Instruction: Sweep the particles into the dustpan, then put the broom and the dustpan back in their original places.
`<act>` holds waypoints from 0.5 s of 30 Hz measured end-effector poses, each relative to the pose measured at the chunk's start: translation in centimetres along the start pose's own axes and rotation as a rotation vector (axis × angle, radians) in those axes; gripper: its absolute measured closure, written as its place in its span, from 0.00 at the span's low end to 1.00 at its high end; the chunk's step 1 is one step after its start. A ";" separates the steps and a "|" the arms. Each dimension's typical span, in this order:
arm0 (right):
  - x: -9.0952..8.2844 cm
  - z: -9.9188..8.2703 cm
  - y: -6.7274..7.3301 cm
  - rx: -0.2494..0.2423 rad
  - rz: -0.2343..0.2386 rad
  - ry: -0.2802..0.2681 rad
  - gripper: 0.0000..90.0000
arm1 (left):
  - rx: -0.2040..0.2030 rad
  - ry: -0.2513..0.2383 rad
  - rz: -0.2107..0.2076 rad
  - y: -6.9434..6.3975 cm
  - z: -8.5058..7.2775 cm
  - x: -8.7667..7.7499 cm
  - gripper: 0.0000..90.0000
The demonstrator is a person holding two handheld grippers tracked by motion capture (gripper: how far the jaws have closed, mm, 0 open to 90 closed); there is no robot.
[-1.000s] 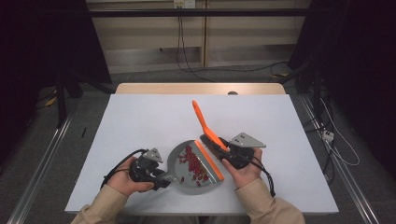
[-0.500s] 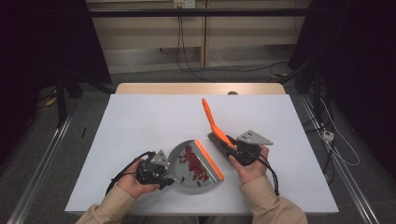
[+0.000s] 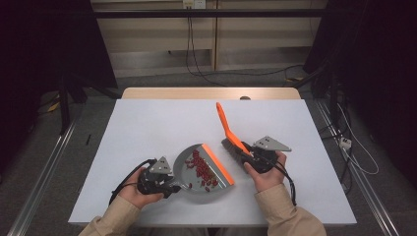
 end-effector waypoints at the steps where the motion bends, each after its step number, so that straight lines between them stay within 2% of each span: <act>1: -0.1 0.1 -0.1 0.000 0.002 -0.001 0.79 | -0.006 -0.002 0.003 0.1 0.0 -0.2 0.70; 6: -0.4 0.3 -0.7 0.002 -0.010 -0.004 0.79 | -0.056 -0.022 0.034 1.2 -0.1 -1.2 0.70; 9: -0.6 0.4 -1.2 0.006 -0.015 -0.006 0.79 | -0.098 -0.036 0.063 2.1 -0.1 -1.9 0.70; 10: -0.7 0.4 -1.4 0.010 -0.018 -0.009 0.79 | -0.110 -0.038 0.095 2.5 -0.2 -2.1 0.70; 11: -0.8 0.5 -1.6 0.009 -0.018 -0.012 0.79 | -0.123 -0.044 0.094 2.7 -0.2 -2.2 0.70; 12: -0.9 0.6 -1.7 0.013 -0.021 -0.015 0.79 | -0.130 -0.040 0.115 3.1 -0.3 -2.3 0.70; 15: -1.1 0.6 -2.0 0.021 -0.022 -0.018 0.79 | -0.157 -0.046 0.132 3.8 -0.5 -2.5 0.70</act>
Point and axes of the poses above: each handheld gripper's, and its own axes: x roughly forward along the jaws, z roughly out of its top, y roughly to its left, the point moved 7 cm from there along x, roughly forward along the jaws, and after that the axes turned 7 degrees about y, right-handed, at the moved point
